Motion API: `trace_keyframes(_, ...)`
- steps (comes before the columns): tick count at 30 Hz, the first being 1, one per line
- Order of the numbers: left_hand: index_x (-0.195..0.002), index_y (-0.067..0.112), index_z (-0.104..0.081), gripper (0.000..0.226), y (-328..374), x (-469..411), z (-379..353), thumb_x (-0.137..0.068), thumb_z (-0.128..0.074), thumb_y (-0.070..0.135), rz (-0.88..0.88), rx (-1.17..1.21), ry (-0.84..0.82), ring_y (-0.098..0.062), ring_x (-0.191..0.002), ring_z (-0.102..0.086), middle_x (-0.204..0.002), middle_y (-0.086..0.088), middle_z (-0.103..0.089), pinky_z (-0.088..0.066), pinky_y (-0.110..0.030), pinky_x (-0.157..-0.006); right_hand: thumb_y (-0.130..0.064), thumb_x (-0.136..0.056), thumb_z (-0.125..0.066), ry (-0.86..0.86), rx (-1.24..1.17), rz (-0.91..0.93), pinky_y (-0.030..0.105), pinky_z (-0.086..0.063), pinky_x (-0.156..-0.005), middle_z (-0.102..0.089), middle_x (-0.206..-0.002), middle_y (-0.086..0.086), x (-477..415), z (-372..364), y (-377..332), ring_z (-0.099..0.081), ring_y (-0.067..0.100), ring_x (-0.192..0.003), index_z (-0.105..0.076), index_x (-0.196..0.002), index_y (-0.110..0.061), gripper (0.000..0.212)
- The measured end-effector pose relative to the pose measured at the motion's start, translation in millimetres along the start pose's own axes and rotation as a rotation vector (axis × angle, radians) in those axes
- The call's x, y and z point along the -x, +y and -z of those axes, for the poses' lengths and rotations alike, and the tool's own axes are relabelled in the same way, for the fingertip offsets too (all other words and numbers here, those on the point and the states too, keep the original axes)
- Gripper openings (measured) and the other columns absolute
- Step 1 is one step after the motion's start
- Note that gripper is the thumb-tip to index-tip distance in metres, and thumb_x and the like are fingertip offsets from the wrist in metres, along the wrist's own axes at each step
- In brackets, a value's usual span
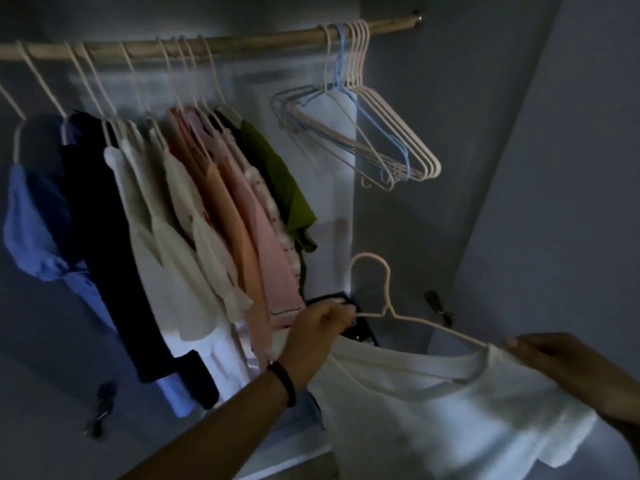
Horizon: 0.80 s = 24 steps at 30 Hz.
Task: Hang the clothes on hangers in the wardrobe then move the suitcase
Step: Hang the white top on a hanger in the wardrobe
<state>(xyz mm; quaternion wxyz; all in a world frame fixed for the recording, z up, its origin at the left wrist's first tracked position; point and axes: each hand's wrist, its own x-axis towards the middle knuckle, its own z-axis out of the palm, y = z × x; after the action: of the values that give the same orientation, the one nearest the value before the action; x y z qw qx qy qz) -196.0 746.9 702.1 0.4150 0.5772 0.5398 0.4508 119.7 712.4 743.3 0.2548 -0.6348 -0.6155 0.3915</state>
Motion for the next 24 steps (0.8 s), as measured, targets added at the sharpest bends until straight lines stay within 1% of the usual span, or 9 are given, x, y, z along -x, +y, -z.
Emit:
trace_keyframes(2, -0.077, 0.024, -0.067, 0.02, -2, 0, -27, -0.093, -0.057, 0.029, 0.077, 0.045, -0.131, 0.009, -0.062, -0.057, -0.069, 0.011, -0.066, -0.043, -0.009, -0.064, -0.072, -0.07, -0.055, 0.038, -0.054, -0.041, 0.024, -0.044, -0.059, -0.072, -0.069, 0.013, 5, -1, 9, -0.068, 0.018, -0.065, -0.069, -0.071, 0.002, 0.076)
trace_keyframes(4, -0.082, 0.022, -0.069, 0.023, -1, -3, -49, -0.095, -0.052, 0.031, 0.133, 0.092, -0.232, 0.007, -0.067, -0.06, -0.077, 0.01, -0.068, -0.045, -0.01, -0.066, -0.058, -0.078, -0.045, 0.085, -0.049, -0.05, 0.029, -0.045, -0.067, -0.072, -0.071, 0.012, 8, -3, 12, -0.07, 0.026, -0.076, -0.071, -0.068, -0.003, 0.062)
trace_keyframes(7, -0.085, 0.023, -0.069, 0.025, 7, -8, -79, -0.094, -0.05, 0.035, 0.168, 0.138, -0.337, 0.002, -0.075, -0.062, -0.083, 0.01, -0.069, -0.047, -0.011, -0.07, -0.068, -0.081, -0.036, 0.101, -0.081, -0.096, 0.031, -0.047, -0.075, -0.072, -0.07, 0.006, 11, -10, 9, -0.069, 0.023, -0.074, -0.073, -0.067, -0.009, 0.071)
trace_keyframes(9, -0.083, 0.024, -0.069, 0.025, 14, -8, -99, -0.093, -0.052, 0.039, 0.167, 0.139, -0.386, -0.005, -0.085, -0.063, -0.086, 0.008, -0.069, -0.049, -0.017, -0.079, -0.081, -0.078, -0.031, 0.116, -0.143, -0.121, 0.029, -0.048, -0.074, -0.073, -0.07, 0.006, 9, -19, 7, -0.069, 0.017, -0.071, -0.075, -0.07, -0.012, 0.082)
trace_keyframes(12, -0.081, 0.022, -0.072, 0.036, 22, -9, -126, -0.08, -0.06, 0.056, 0.197, 0.144, -0.393, -0.016, -0.089, -0.067, -0.085, 0.0, -0.072, -0.052, -0.031, -0.085, -0.071, -0.084, -0.024, 0.156, -0.244, -0.116, 0.027, -0.048, -0.071, -0.073, -0.072, 0.007, 7, -33, 2, -0.068, 0.017, -0.071, -0.076, -0.07, -0.013, 0.079)
trace_keyframes(14, -0.082, 0.018, -0.073, 0.034, 24, -8, -139, -0.082, -0.061, 0.05, 0.196, 0.174, -0.385, -0.017, -0.084, -0.068, -0.081, -0.001, -0.072, -0.053, -0.034, -0.082, -0.066, -0.086, -0.022, 0.172, -0.295, -0.124, 0.03, -0.049, -0.074, -0.072, -0.075, 0.014, 6, -38, -1, -0.068, 0.023, -0.072, -0.074, -0.074, -0.006, 0.08)
trace_keyframes(16, -0.082, 0.019, -0.072, 0.024, 24, -8, -148, -0.09, -0.059, 0.038, 0.167, 0.171, -0.406, -0.014, -0.083, -0.068, -0.083, 0.0, -0.073, -0.054, -0.031, -0.081, -0.066, -0.086, -0.021, 0.176, -0.329, -0.131, 0.029, -0.05, -0.072, -0.07, -0.077, 0.018, 6, -41, -1, -0.067, 0.028, -0.074, -0.072, -0.078, -0.001, 0.084)
trace_keyframes(20, -0.079, 0.019, -0.066, 0.021, 25, -11, -162, -0.093, -0.056, 0.032, 0.145, 0.151, -0.428, -0.006, -0.074, -0.064, -0.077, 0.003, -0.068, -0.052, -0.022, -0.072, -0.06, -0.09, -0.023, 0.206, -0.423, -0.17, 0.017, -0.053, -0.062, -0.073, -0.078, 0.013, 8, -38, 2, -0.07, 0.021, -0.072, -0.074, -0.08, -0.006, 0.075)
trace_keyframes(24, -0.078, 0.018, -0.062, 0.023, 30, -24, -166, -0.094, -0.054, 0.033, 0.157, 0.139, -0.439, -0.012, -0.073, -0.062, -0.074, 0.0, -0.065, -0.05, -0.022, -0.069, -0.051, -0.095, -0.026, 0.118, -0.454, -0.084, 0.033, -0.055, -0.081, -0.074, -0.089, 0.01, 11, -35, 5, -0.071, 0.023, -0.084, -0.074, -0.091, -0.012, 0.062)
